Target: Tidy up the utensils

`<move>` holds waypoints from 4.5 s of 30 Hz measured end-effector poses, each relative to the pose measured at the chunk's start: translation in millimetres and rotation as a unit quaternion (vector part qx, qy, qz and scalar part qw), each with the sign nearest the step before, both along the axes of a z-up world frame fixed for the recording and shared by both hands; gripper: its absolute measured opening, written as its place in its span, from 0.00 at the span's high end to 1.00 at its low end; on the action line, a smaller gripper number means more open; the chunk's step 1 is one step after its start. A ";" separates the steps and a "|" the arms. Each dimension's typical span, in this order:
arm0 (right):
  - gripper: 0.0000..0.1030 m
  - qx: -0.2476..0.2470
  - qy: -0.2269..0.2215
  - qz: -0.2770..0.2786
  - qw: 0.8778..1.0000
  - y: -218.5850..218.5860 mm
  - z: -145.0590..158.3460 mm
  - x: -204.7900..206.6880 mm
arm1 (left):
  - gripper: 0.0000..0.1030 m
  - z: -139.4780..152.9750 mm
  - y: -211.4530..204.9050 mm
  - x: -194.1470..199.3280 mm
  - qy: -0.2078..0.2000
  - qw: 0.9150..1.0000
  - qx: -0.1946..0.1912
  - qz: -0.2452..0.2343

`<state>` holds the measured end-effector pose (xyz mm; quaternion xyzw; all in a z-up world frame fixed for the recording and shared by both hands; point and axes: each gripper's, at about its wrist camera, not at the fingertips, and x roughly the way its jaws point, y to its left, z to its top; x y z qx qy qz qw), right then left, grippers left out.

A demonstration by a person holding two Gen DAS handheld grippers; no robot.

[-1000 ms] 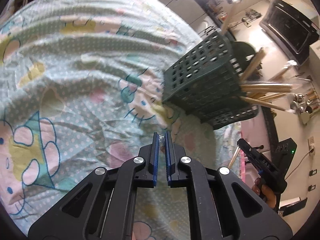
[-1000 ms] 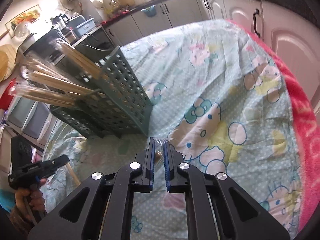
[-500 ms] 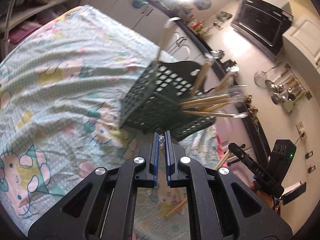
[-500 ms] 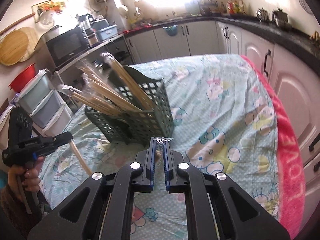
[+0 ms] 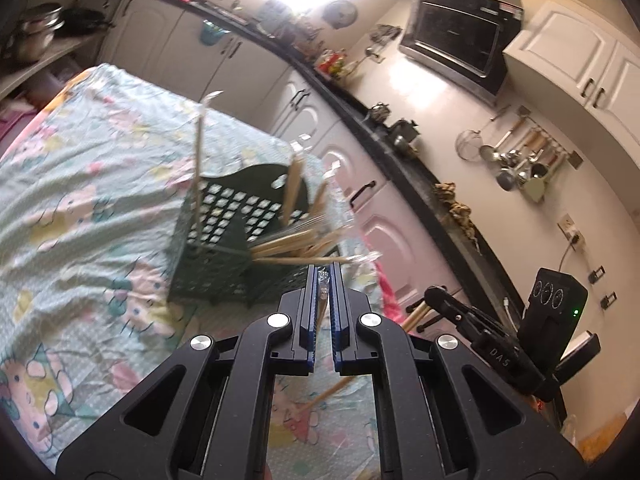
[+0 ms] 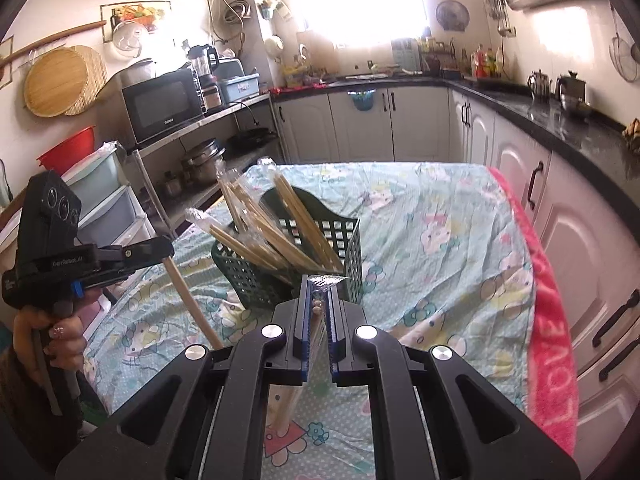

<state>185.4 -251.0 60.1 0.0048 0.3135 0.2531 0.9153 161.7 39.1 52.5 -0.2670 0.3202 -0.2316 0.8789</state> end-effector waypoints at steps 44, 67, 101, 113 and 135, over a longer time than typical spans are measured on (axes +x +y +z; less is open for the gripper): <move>0.93 0.061 -0.231 0.015 0.971 17.1 186.9 15.2 | 0.97 206.2 32.1 -8.3 -0.228 0.969 0.058 0.071; 0.93 0.000 -0.201 -0.017 0.979 33.0 101.3 73.0 | 0.97 124.3 19.9 41.3 -0.158 0.976 0.114 0.097; 0.59 -0.025 -0.134 -0.035 0.990 53.9 29.4 84.9 | 0.56 39.8 -2.4 61.0 -0.073 0.978 0.173 0.087; 0.30 -0.013 -0.157 -0.036 0.987 43.2 48.4 51.3 | 0.17 57.7 14.2 35.0 -0.082 0.976 0.166 0.115; 0.07 -0.009 -0.173 -0.028 0.984 37.0 44.5 -20.9 | 0.10 45.7 13.4 -38.6 -0.090 0.973 0.173 0.124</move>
